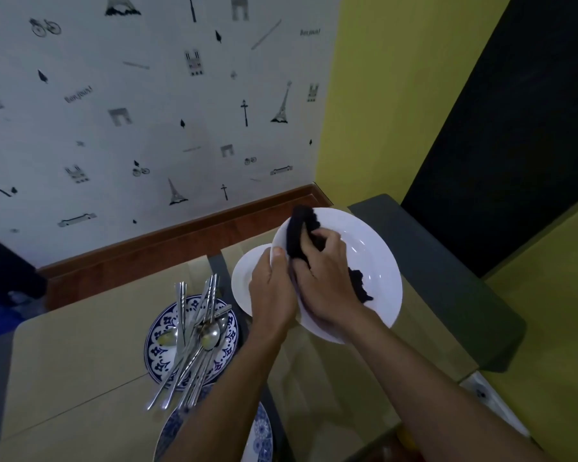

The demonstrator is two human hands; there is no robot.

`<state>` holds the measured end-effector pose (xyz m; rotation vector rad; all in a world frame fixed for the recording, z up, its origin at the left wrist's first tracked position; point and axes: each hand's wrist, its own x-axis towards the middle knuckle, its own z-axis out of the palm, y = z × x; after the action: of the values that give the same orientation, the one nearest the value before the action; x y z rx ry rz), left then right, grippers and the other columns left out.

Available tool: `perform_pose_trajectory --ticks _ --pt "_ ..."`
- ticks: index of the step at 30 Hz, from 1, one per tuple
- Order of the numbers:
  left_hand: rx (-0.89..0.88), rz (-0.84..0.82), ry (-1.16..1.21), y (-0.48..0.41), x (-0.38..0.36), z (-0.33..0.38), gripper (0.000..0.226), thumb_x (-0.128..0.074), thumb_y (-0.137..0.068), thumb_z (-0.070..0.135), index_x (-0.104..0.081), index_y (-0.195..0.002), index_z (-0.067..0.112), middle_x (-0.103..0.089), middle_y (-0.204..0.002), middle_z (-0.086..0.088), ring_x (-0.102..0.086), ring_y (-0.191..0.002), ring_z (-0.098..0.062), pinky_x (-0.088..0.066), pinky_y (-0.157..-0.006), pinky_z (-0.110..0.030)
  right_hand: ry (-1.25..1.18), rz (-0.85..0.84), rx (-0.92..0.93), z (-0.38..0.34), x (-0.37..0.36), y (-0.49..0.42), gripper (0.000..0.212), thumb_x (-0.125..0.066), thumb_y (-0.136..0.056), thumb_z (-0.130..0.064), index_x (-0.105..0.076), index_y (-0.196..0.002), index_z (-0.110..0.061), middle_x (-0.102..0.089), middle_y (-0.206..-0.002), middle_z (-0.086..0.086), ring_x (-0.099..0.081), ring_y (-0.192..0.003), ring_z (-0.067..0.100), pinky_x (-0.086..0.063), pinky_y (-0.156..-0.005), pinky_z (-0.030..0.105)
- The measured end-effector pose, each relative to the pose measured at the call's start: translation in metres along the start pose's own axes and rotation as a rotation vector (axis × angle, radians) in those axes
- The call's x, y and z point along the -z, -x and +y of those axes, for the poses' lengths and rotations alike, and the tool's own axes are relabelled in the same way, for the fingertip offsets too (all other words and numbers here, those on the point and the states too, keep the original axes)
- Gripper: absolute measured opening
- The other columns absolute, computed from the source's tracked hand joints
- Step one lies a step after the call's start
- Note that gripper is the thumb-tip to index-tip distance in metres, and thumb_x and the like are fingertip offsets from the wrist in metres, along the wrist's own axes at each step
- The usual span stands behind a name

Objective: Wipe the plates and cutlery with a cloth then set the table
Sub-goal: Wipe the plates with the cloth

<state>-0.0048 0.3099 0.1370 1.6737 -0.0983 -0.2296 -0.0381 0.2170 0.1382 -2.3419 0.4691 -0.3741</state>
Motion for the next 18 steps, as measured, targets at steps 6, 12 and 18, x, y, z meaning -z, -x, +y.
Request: perform_pose_trajectory --ticks 6,12,18 --pt "0.033 -0.005 0.046 -0.005 0.011 -0.001 0.038 -0.03 -0.109 0.038 -0.067 -0.108 0.032 -0.071 -0.103 0.003 -0.066 -0.103 -0.016 -0.053 -0.09 -0.038 -0.006 0.023 0.114 0.007 -0.005 -0.005 0.038 -0.043 -0.107 -0.042 -0.07 -0.13 -0.028 -0.048 -0.132 -0.003 -0.033 -0.112 0.01 -0.038 -0.1 0.034" --pt "0.093 0.109 0.092 -0.003 0.022 0.006 0.036 -0.033 -0.107 0.043 -0.065 -0.103 0.028 -0.068 -0.103 0.0 -0.065 -0.098 -0.02 -0.055 -0.087 -0.045 0.42 0.116 -0.115 0.022 0.014 -0.018 0.044 -0.038 -0.108 -0.037 -0.075 -0.093 -0.018 -0.055 -0.118 0.001 -0.04 -0.11 0.018 -0.043 -0.097 0.039" --pt "0.101 0.116 0.038 -0.002 0.025 0.01 0.04 -0.032 -0.106 0.046 -0.063 -0.09 0.026 -0.067 -0.093 -0.002 -0.065 -0.089 -0.02 -0.054 -0.076 -0.04 0.33 0.053 -0.221 0.02 0.009 -0.01 0.034 -0.038 -0.106 -0.027 -0.071 -0.105 -0.017 -0.054 -0.122 0.006 -0.045 -0.117 0.025 -0.041 -0.092 0.038"
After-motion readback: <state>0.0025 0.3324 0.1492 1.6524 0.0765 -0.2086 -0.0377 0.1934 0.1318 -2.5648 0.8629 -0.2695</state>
